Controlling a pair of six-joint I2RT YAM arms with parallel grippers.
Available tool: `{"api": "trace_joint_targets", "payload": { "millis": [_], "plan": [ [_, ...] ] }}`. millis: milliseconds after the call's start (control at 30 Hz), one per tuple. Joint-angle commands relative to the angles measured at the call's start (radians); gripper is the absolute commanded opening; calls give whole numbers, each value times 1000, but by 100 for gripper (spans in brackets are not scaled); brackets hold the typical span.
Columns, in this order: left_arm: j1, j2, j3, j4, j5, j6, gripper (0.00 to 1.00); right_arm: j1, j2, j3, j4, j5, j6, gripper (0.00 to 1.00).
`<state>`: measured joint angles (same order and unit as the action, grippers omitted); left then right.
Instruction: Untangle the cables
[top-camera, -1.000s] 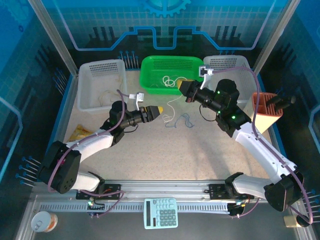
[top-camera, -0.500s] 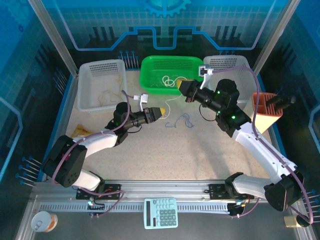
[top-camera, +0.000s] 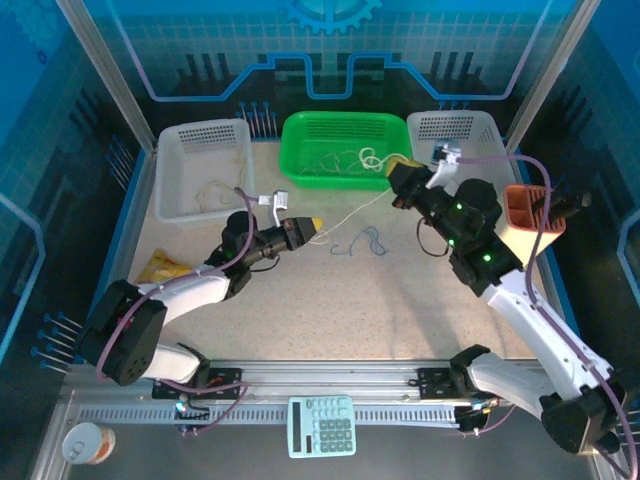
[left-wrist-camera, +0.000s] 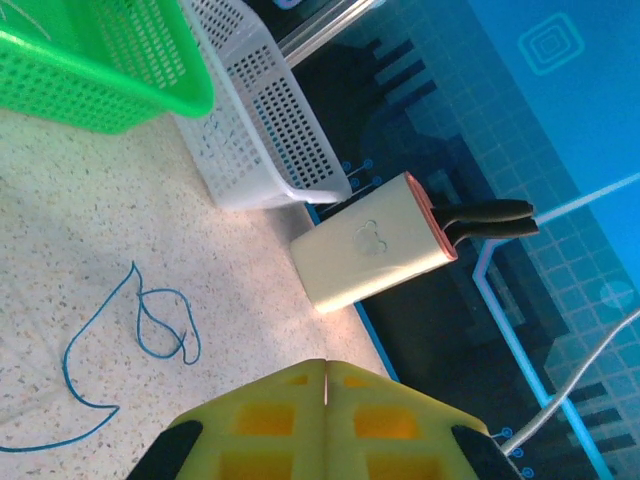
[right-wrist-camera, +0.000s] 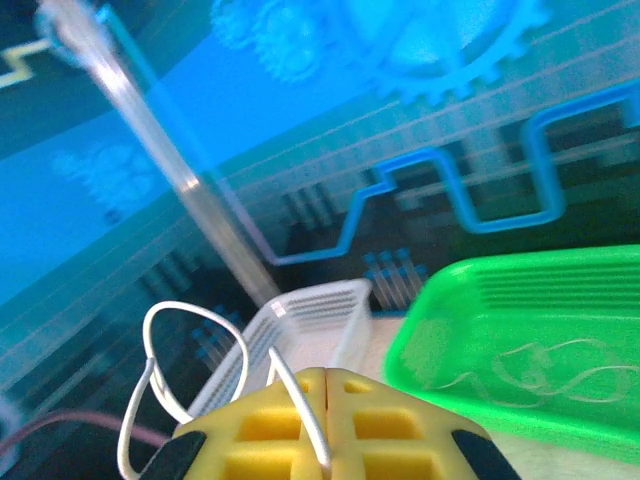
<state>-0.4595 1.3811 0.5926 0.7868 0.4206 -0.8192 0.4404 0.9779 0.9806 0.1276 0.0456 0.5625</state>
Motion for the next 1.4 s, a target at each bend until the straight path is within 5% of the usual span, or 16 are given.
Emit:
{"api": "trace_joint_targets", "payload": {
  "millis": [0,133,300,500,800,1367],
  "plan": [
    [2,-61,-14,-57,-69,65,0,-41,-72,-58,2,237,-22,0],
    [2,-116,-14,-145,-116,125,1,-84,-111,-74,-6,222,-9,0],
    [3,-128,8,-190,-85,166,27,-87,-35,-10,-7,17,-19,0],
    [2,-135,26,-213,-51,187,43,-84,82,71,27,-214,-27,0],
    [-4,-156,126,-252,43,252,68,-68,148,106,55,-284,11,0],
    [-117,-141,372,-622,-10,677,74,69,241,235,-8,-351,4,0]
  ]
}}
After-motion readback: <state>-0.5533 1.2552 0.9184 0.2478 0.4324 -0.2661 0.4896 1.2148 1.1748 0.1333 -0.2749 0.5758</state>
